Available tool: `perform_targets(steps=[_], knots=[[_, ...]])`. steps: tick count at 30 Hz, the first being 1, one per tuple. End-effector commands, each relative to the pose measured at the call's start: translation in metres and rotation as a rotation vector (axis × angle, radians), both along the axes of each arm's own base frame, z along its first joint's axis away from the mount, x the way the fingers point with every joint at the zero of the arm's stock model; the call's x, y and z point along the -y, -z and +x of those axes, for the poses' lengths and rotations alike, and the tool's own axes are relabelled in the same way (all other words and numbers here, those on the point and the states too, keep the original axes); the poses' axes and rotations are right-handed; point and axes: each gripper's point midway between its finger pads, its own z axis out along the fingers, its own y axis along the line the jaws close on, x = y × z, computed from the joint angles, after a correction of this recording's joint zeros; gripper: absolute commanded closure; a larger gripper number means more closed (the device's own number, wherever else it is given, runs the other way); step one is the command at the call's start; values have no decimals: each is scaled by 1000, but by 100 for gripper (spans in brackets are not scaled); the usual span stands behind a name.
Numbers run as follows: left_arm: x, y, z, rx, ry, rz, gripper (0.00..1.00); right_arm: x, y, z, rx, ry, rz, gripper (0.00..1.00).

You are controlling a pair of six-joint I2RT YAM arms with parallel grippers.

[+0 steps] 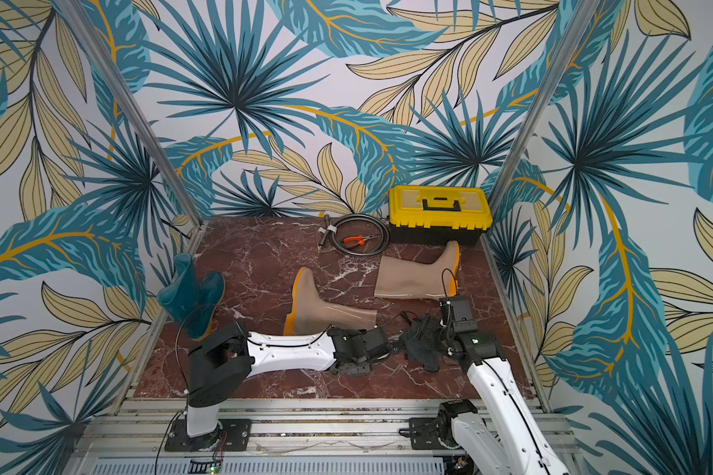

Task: Wipe the rubber boots with a cloth
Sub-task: Adjust the rubber boot at the center of the board.

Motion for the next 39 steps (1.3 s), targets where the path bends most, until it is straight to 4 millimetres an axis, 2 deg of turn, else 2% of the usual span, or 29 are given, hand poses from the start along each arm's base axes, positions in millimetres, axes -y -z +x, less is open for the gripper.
perform_targets(steps=[1,3,6,8,11,15,19,23,27,30,32,36,39], knots=[[3,11,2,-6,16,32,26,-3,-5,-1,12,1,24,27],[0,11,7,-3,-8,29,36,-6,-5,1,15,-2,44,27],[-6,3,20,3,-64,1,64,-13,-4,3,10,-13,80,27],[-11,-11,29,25,-95,-26,79,-18,-3,6,9,-21,106,27],[-22,-44,39,62,-134,-90,94,-25,-6,11,20,-24,144,28],[-45,-99,52,72,-208,-246,98,-36,-9,21,39,-36,194,29],[-81,-153,61,59,-280,-427,100,-51,-12,29,53,-64,223,30],[-122,-184,66,47,-358,-567,100,-74,-15,38,57,-114,215,30],[-162,-183,70,49,-484,-651,100,-104,-15,47,49,-189,189,30],[-195,-171,71,50,-626,-703,100,-135,-9,56,27,-250,195,30],[-213,-167,65,56,-690,-734,100,-159,-6,62,12,-301,188,30],[-242,-173,56,132,-770,-781,98,-208,1,71,-16,-394,192,30],[-261,-183,58,196,-833,-812,96,-250,6,76,-38,-462,220,30]])
